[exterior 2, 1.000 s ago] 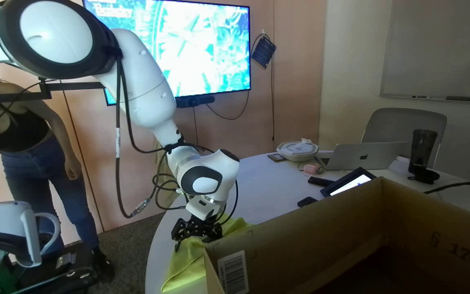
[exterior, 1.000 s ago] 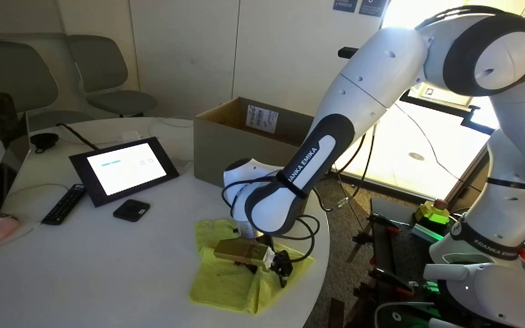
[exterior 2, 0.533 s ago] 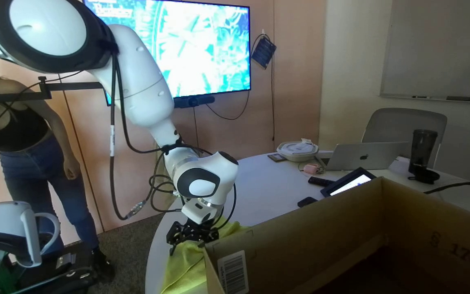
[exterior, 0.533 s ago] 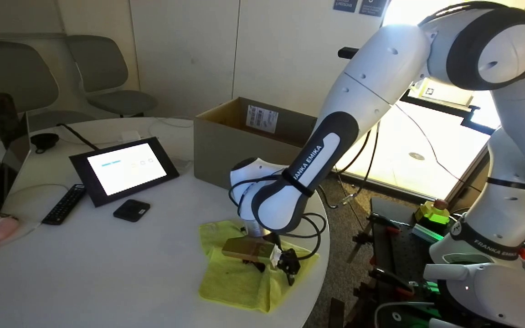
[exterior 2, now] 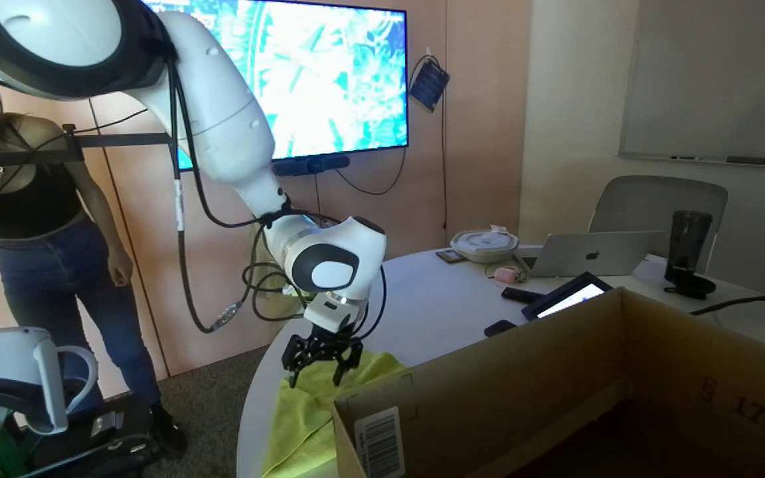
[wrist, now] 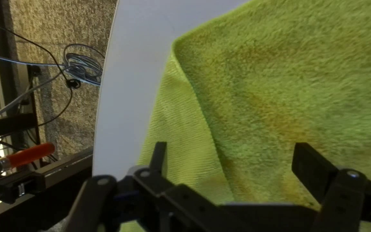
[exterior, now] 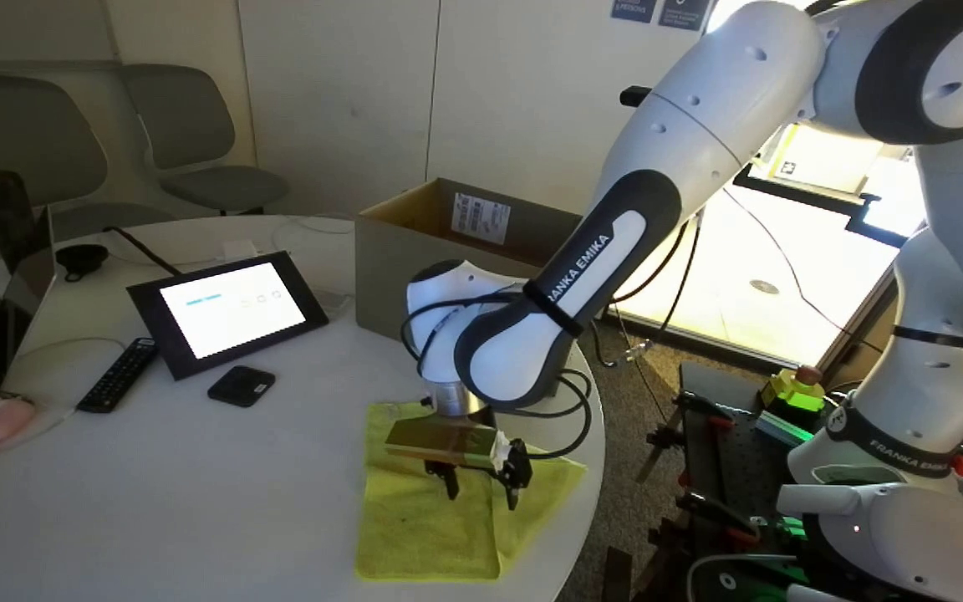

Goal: Put the marker on the towel, fold the towel then put it in the box

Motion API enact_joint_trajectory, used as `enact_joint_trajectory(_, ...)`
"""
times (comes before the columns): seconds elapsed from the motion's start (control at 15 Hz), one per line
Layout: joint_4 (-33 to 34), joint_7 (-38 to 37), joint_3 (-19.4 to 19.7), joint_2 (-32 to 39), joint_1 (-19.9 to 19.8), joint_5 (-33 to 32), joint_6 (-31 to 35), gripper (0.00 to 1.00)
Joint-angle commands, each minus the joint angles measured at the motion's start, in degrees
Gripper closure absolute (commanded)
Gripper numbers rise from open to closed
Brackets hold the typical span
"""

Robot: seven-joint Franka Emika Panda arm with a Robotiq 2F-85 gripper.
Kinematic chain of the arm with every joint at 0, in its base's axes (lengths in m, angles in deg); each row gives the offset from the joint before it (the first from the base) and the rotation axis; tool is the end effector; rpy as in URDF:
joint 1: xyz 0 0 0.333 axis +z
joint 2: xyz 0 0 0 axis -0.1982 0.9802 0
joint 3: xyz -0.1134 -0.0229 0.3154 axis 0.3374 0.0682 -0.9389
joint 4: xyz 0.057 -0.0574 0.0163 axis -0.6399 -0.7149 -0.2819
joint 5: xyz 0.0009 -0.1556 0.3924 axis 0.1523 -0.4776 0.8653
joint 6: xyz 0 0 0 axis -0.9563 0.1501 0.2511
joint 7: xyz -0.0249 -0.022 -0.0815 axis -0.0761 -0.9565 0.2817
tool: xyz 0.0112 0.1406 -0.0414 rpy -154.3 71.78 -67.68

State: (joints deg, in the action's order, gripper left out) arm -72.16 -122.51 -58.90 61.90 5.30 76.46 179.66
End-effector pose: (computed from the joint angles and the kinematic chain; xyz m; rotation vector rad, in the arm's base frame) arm 0.5523 0.2220 0.0394 2.0845 -2.0456 -0.4622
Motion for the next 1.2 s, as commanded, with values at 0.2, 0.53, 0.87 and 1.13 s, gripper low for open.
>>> enact_joint_trajectory(0.2,11.1,8.4,-2.1,-0.9,2.8,-6.5,-4.9,0.00)
enact_joint_trajectory(0.53,22.4,19.1,-3.7,4.7,4.6,-9.0,-9.1,0.00)
enact_joint_trajectory(0.87,32.2,32.9,-3.9,11.8,5.3,-10.0,-13.8,0.00)
enact_joint_trajectory(1.13,37.7,43.1,-3.6,16.8,5.2,-9.4,-15.4,0.00)
